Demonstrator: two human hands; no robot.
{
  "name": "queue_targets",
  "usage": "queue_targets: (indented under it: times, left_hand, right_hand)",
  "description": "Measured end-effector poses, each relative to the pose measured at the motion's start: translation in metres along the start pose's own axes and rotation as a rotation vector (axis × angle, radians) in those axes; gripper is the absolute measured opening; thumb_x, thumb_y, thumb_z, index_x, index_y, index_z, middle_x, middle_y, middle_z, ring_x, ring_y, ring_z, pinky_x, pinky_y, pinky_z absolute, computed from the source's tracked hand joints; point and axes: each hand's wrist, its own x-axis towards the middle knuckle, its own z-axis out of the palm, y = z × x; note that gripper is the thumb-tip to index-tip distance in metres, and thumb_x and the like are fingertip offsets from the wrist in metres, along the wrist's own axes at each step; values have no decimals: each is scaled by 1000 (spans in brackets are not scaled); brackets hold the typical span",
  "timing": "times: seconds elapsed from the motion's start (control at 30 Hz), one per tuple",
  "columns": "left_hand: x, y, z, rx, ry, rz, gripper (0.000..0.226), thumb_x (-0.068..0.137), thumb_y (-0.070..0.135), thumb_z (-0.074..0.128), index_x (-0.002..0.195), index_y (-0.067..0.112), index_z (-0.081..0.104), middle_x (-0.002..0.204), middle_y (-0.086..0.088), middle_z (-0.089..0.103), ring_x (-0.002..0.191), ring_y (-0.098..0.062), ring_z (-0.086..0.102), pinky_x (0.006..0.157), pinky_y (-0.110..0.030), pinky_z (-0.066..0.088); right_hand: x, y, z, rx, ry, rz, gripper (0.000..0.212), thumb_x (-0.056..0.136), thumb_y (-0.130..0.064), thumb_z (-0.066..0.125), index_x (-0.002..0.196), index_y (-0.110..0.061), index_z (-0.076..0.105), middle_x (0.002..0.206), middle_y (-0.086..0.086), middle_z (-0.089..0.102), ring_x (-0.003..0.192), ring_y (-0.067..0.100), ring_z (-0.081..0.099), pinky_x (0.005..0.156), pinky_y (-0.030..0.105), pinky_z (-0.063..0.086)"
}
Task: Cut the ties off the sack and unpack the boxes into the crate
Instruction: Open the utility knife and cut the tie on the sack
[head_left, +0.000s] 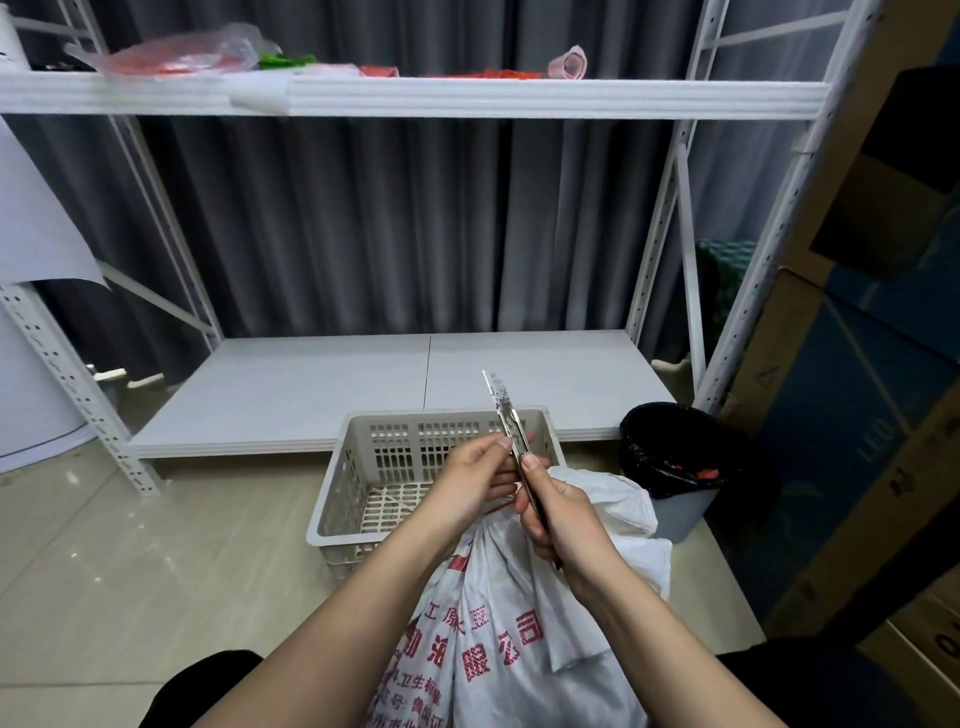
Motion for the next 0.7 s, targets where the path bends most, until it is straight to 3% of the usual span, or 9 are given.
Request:
queue_targets:
  times: [0.17,0.3,0.43,0.53,0.6,0.7]
  left_hand:
    - [1,-1,2,-40,24,-6,32,103,16,37,119,2,59,71,4,75,63,-1,68,59,-12,52]
    - [3,-5,2,-98,77,-15,31,103,18,37,114,7,64,78,2,76,68,-6,71,59,-17,55]
    - [3,-7,5,-124,77,-35,31,103,15,37,118,1,61,84,-5,74,65,-5,70,58,-16,55]
    - [3,-10,5,-125,84,-40,32,103,15,36,118,-2,59,92,-11,71,64,-4,70,58,-15,54]
    - [3,-12,3,-122,93,-36,30,102,15,38,114,-2,59,89,-10,72,65,-7,69,58,-15,55]
    - [4,-14,5,-106,72,-8,21,102,15,39,107,2,54,80,-10,73,63,-10,64,61,-16,53]
  right_hand:
    - [0,0,-3,128,-138,85,46,97,-49,37,75,-11,52,43,0,38,31,7,20,35,13,15]
    - [3,3,-4,217,-184,30,34,102,-28,34,105,-1,55,53,3,49,27,5,22,35,9,16]
    - [3,4,-4,150,-121,22,30,102,-27,36,83,-13,55,53,-2,34,33,2,19,34,11,13]
    - [3,5,-3,110,-83,31,30,102,-30,36,85,-12,53,47,-7,30,33,2,17,34,11,13]
    - [3,7,-1,89,-63,22,28,101,-32,38,88,-11,51,45,-8,30,33,2,17,35,12,12]
    - [2,7,-1,95,-15,11,34,100,-36,40,74,-16,47,44,-7,28,34,3,17,35,14,13]
